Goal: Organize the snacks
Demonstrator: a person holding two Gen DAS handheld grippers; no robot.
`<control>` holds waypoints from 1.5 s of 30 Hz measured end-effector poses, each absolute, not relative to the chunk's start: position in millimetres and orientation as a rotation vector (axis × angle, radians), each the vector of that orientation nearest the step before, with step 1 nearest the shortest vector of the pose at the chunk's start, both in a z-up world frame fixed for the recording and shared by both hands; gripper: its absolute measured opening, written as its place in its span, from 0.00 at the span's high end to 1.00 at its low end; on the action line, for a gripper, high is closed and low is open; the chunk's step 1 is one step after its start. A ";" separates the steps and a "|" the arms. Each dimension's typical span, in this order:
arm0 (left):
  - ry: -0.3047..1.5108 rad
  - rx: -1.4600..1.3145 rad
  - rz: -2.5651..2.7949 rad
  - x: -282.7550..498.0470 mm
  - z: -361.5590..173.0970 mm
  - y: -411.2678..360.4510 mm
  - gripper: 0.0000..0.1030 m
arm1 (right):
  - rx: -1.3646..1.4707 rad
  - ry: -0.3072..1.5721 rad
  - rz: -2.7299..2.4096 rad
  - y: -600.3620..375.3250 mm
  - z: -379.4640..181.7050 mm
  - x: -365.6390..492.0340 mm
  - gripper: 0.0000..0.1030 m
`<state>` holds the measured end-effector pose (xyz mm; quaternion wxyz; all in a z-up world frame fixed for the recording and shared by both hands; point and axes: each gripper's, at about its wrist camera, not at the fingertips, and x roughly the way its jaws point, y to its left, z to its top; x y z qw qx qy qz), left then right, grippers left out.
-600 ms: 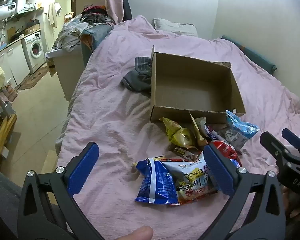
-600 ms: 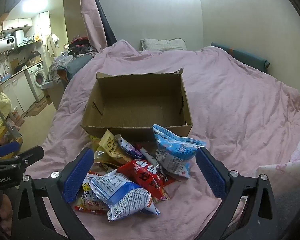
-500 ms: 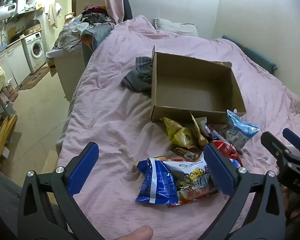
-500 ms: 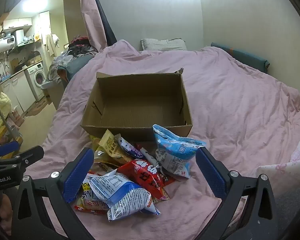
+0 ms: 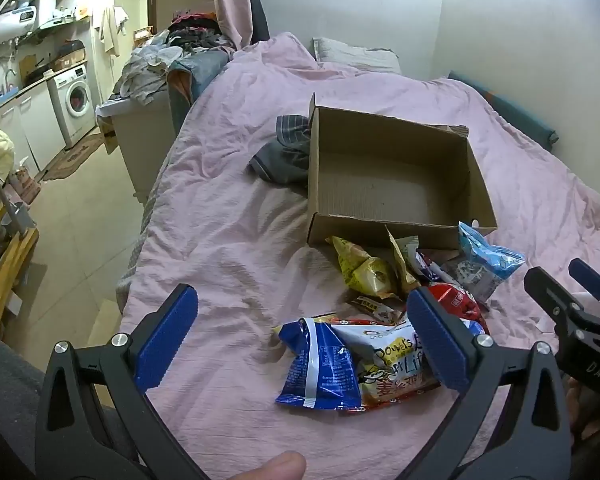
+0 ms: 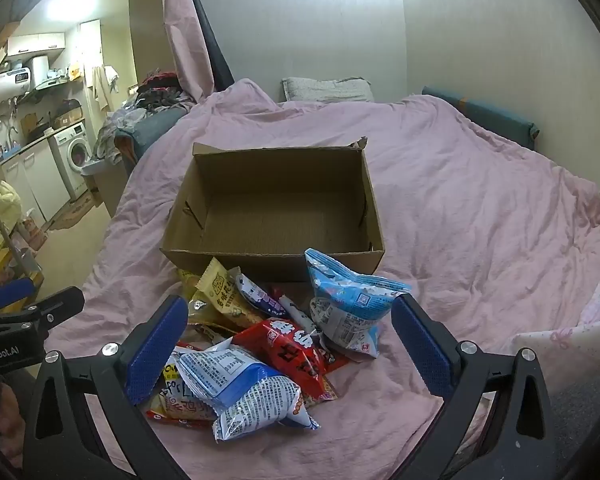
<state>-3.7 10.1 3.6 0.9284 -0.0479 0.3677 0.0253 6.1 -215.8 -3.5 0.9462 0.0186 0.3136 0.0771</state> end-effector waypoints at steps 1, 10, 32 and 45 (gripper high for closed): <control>0.754 -0.098 0.054 -2.3 2.8 7.1 0.00 | 0.038 0.639 0.158 -216.0 -3.6 6.0 0.00; 0.757 -0.091 0.058 -1.9 3.5 5.4 0.00 | 0.039 0.641 0.153 -216.0 -2.1 6.6 0.00; 0.756 -0.086 0.060 -2.2 4.5 4.5 0.00 | 0.036 0.642 0.152 -217.0 -2.0 6.9 0.00; 0.756 -0.083 0.061 -2.1 4.7 4.6 0.00 | 0.034 0.640 0.151 -216.4 -2.6 7.1 0.00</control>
